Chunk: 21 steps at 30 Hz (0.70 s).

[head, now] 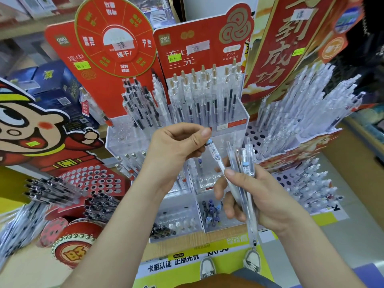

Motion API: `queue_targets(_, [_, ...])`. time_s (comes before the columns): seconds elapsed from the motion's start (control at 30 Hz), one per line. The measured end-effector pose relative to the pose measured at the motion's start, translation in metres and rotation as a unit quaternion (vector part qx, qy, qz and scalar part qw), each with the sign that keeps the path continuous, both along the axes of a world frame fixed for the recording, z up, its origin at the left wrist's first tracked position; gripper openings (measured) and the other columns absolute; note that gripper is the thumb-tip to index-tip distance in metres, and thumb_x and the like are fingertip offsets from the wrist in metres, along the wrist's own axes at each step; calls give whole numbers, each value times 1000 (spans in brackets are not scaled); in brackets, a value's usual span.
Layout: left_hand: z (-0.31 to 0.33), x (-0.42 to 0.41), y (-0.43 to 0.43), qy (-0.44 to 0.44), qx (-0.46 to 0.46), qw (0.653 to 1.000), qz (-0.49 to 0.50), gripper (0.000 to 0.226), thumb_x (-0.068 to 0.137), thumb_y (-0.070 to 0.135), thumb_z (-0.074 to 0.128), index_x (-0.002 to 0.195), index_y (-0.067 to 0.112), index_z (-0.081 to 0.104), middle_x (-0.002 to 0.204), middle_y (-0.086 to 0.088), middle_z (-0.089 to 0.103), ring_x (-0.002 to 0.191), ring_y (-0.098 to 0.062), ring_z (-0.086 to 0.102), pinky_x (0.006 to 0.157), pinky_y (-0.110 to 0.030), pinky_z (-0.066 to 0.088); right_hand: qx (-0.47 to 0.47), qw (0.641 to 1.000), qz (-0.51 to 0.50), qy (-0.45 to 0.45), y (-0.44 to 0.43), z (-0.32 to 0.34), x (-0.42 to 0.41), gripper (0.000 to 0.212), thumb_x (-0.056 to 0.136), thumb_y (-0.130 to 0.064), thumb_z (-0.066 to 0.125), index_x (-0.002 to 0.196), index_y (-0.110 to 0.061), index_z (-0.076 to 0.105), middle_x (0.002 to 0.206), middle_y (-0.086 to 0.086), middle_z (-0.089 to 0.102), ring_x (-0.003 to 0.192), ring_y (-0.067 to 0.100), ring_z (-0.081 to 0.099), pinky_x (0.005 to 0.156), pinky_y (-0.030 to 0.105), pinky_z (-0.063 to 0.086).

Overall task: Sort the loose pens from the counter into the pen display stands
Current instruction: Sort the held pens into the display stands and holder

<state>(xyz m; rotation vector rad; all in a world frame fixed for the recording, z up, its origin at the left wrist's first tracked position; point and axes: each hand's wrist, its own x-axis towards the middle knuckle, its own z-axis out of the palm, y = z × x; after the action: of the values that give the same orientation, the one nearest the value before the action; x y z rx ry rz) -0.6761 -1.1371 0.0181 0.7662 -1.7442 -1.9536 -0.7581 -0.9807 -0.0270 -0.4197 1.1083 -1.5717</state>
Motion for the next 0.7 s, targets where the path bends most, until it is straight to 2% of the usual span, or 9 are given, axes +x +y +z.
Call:
queue_targets(0.07, [1, -1, 0, 7, -7, 1000, 18, 9, 62, 26, 76, 66, 17, 73, 61, 0, 65, 55, -12, 55, 53, -20, 47, 9, 999, -5, 30, 2, 0, -3, 31, 84, -30, 67, 101, -10, 52, 69, 17, 64, 38, 23, 56, 34, 19, 37])
queue_targets(0.17, [1, -1, 2, 8, -17, 1000, 20, 12, 63, 25, 76, 72, 17, 74, 63, -1, 66, 56, -12, 56, 54, -20, 47, 11, 998, -12, 64, 3, 2, -5, 21, 86, -27, 58, 96, -10, 50, 66, 16, 62, 35, 21, 52, 35, 20, 36])
queue_targets(0.3, [3, -4, 4, 47, -55, 996, 55, 10, 68, 22, 74, 77, 20, 76, 66, 1, 70, 60, -11, 58, 57, -20, 49, 15, 994, -22, 102, 9, 2, -8, 24, 86, -29, 58, 103, -13, 52, 67, 15, 62, 37, 22, 51, 38, 23, 38])
queue_targets(0.4, [13, -8, 1, 109, -86, 985, 100, 7, 72, 20, 73, 79, 21, 76, 68, 2, 70, 61, -12, 59, 59, -21, 49, 26, 989, -78, 122, 23, 0, -12, 23, 83, -29, 60, 105, -21, 61, 62, 13, 58, 37, 21, 48, 38, 24, 38])
queue_targets(0.47, [21, -12, 4, 135, -116, 979, 97, 8, 75, 19, 72, 82, 20, 76, 69, 3, 70, 63, -13, 59, 62, -22, 50, 39, 984, -137, 108, 38, -2, -19, 20, 82, -29, 61, 100, -24, 68, 54, 10, 48, 36, 18, 40, 37, 23, 34])
queue_targets(0.57, [31, -21, 22, 129, -152, 978, 57, 11, 75, 20, 73, 86, 21, 76, 75, 4, 74, 70, -14, 65, 66, -25, 54, 18, 975, -219, 26, 64, -6, -32, 27, 78, -30, 65, 100, -14, 65, 50, 1, 29, 35, 11, 25, 36, 18, 25])
queue_targets(0.63, [31, -29, 39, 115, -159, 980, 25, 10, 75, 16, 74, 85, 19, 75, 74, 4, 74, 69, -10, 66, 66, -22, 54, 13, 961, -276, -22, 84, -9, -43, 30, 74, -28, 67, 98, -13, 58, 50, -2, 27, 35, 8, 22, 35, 16, 23])
queue_targets(0.7, [25, -39, 60, 97, -176, 980, -7, 12, 77, 11, 75, 84, 19, 75, 74, 5, 74, 67, -9, 67, 65, -20, 54, 4, 947, -317, -56, 103, -15, -55, 16, 79, -18, 60, 94, -15, 56, 55, -2, 29, 34, 7, 23, 35, 16, 24])
